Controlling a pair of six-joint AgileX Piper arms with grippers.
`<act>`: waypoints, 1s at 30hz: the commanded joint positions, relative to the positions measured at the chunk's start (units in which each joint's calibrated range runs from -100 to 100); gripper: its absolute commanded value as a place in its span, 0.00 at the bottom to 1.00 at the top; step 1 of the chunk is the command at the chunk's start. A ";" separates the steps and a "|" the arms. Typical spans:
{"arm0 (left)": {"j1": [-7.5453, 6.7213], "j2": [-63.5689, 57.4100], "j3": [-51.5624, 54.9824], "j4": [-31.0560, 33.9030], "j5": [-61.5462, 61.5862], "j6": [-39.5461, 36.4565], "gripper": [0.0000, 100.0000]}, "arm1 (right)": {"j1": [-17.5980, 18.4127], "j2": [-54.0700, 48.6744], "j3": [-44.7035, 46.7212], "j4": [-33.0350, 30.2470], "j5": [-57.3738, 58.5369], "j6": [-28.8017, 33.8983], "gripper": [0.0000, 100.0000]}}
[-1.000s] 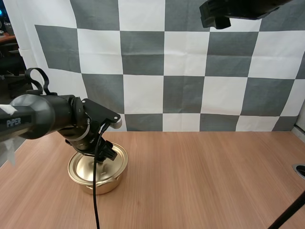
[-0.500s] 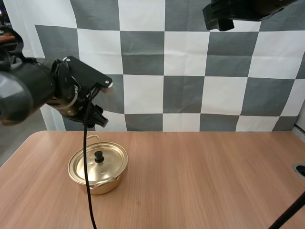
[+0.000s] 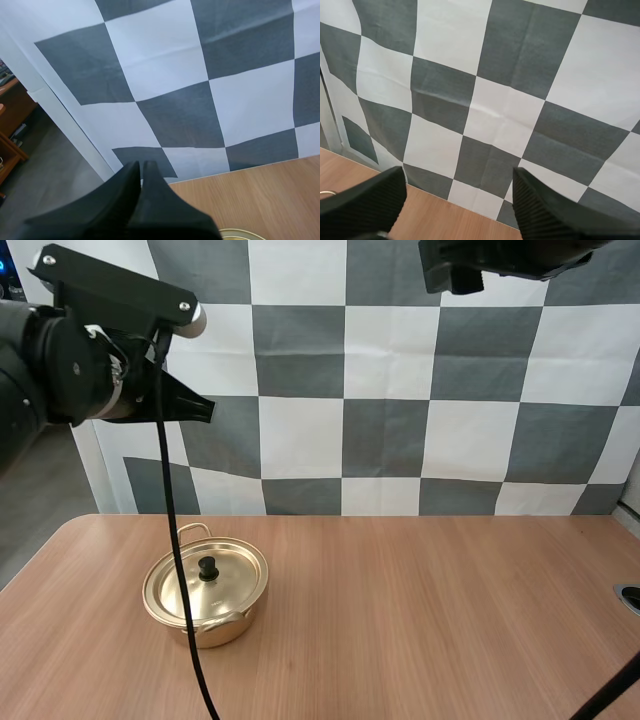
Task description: Open the pot, put the car inside, and close it
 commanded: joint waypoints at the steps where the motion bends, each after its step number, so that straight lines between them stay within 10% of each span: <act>1: -0.01 -3.87 -0.04 -1.56 -0.02 -0.02 0.00 | -0.05 -0.04 0.01 -0.67 0.03 2.12 1.00; 2: -0.01 -5.25 -0.04 -1.70 -0.02 -0.02 0.00 | -0.05 -0.04 0.01 -0.67 0.03 2.41 0.84; 4: -0.01 -7.96 -0.04 -2.52 -0.02 -0.02 0.00 | -0.05 -0.04 0.01 -1.10 0.03 5.76 0.07; 5: -0.01 -9.34 0.12 -3.31 0.14 -0.02 0.00 | -0.05 -0.04 0.01 -1.90 0.03 7.55 0.00; 18: -0.69 -25.96 18.70 -4.37 -11.87 -9.17 0.00 | -0.05 -0.04 0.01 -3.77 0.03 10.63 0.00; 30: -2.42 -40.84 48.53 -4.76 -31.51 -9.17 0.00 | 1.18 -0.09 2.16 -20.07 -4.98 20.60 0.00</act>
